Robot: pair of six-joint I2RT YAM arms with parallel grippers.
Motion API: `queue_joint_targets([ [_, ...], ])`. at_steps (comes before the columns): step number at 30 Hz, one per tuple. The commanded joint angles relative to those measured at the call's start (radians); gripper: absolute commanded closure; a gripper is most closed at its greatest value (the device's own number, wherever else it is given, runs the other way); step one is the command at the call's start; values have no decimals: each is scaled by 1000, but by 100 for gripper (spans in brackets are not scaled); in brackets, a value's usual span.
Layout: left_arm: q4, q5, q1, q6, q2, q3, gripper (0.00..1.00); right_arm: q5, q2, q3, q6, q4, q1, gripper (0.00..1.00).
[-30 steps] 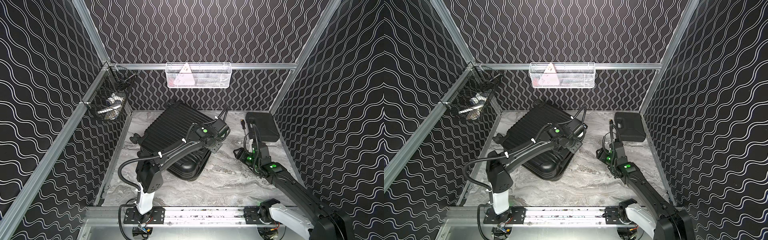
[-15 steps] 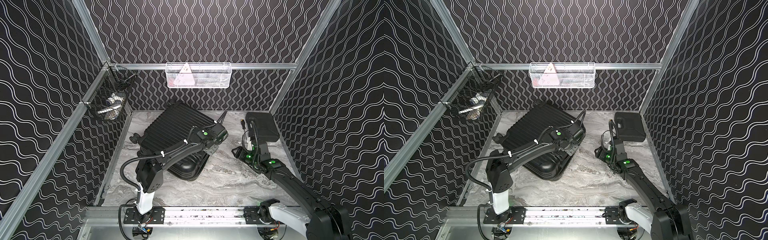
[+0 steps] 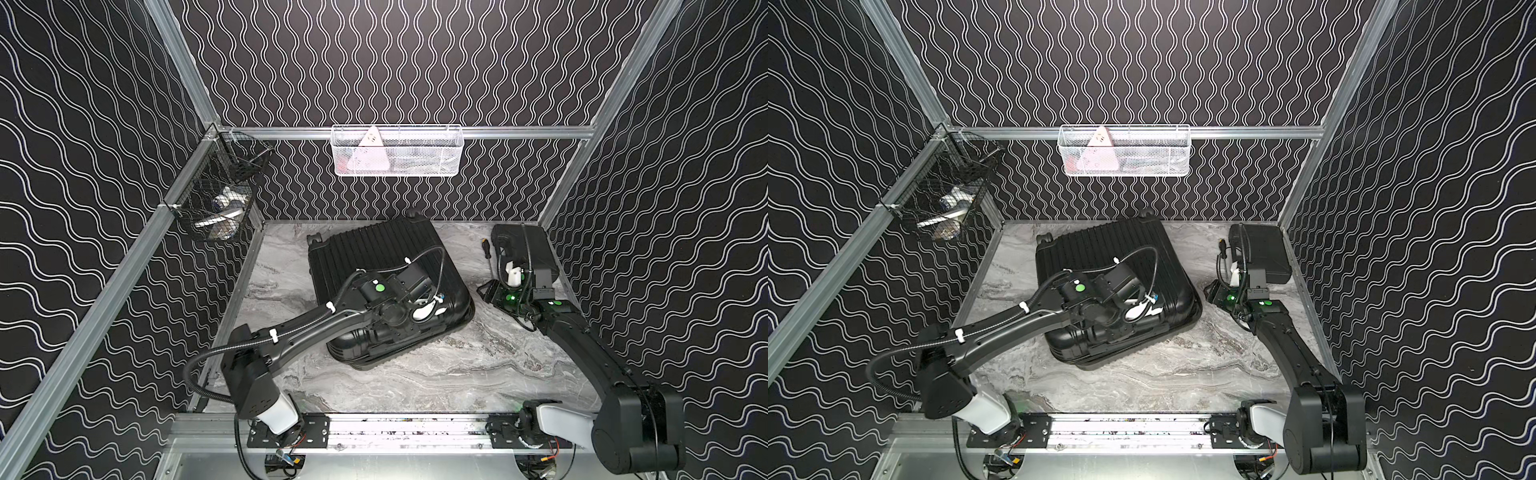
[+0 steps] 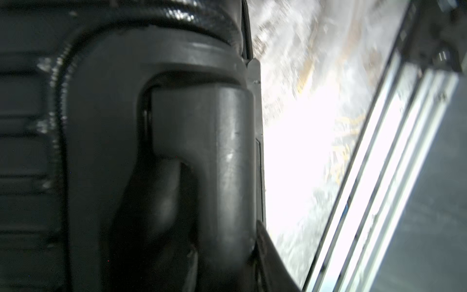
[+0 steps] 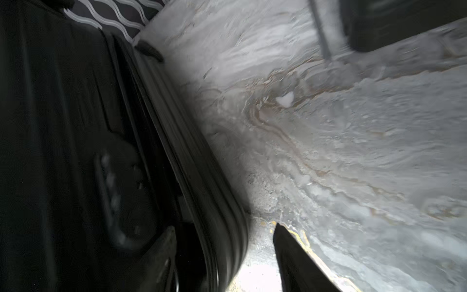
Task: Close the suitcase zippers
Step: Adjust the suitcase at the center of the board.
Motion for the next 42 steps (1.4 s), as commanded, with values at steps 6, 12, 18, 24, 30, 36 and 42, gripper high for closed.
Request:
queue_joint_targets([
  [6, -22, 64, 62, 500, -219, -171, 97, -94, 32, -88, -34, 38, 73, 37],
  [12, -32, 45, 123, 521, -257, -168, 61, -41, 99, -95, -38, 92, 276, 37],
  [18, 91, -32, 145, 103, -254, -42, 46, -50, 156, -90, 10, 196, 457, 37],
  [24, 45, -271, 159, -461, -244, 107, 37, 16, 259, -11, 58, 290, 618, 37],
  [30, 66, -491, 288, -840, -419, 32, 18, 96, 387, 86, 89, 379, 717, 37],
  [36, 63, -467, 404, -953, -512, -4, 3, 149, 447, 149, 99, 387, 738, 38],
  [42, 92, -166, 683, -906, -447, -90, 6, 194, 417, 153, 81, 366, 729, 37],
])
